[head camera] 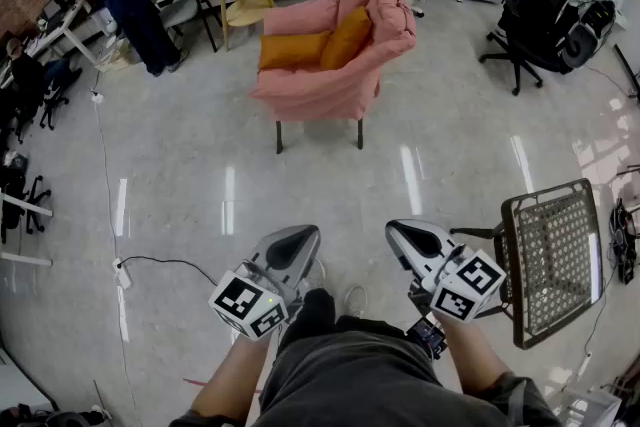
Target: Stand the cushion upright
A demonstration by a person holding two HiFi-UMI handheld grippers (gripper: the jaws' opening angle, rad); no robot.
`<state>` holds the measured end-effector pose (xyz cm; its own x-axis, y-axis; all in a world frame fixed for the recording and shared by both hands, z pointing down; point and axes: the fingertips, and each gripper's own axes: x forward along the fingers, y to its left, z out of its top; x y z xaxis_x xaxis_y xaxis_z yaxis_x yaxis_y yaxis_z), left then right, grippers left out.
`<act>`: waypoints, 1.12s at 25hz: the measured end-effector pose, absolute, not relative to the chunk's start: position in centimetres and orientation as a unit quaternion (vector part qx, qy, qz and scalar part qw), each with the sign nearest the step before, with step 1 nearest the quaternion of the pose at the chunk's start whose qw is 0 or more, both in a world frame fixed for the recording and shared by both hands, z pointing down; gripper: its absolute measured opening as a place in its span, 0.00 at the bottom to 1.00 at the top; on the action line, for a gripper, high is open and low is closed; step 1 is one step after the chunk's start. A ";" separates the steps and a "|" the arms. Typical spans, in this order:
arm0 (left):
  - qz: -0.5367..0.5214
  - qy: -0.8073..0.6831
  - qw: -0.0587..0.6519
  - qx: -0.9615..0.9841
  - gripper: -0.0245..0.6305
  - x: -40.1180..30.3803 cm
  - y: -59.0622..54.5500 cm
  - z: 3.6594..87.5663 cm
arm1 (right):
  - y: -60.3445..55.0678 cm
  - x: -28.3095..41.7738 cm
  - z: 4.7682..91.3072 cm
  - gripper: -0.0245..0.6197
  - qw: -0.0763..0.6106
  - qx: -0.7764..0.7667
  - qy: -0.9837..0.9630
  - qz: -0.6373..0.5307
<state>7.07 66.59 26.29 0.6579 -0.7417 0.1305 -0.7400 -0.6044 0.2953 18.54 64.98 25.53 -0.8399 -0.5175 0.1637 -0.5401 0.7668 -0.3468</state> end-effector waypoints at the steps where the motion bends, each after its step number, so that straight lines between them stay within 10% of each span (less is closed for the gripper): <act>1: -0.004 -0.413 0.164 0.896 0.05 6.8 66.6 26.4 | 65.0 18.3 25.5 0.05 0.028 0.282 -0.939 0.194; 28: -0.018 -0.366 0.131 0.921 0.05 -5.6 51.2 22.7 | 50.8 6.6 21.6 0.05 0.006 0.349 -0.920 0.178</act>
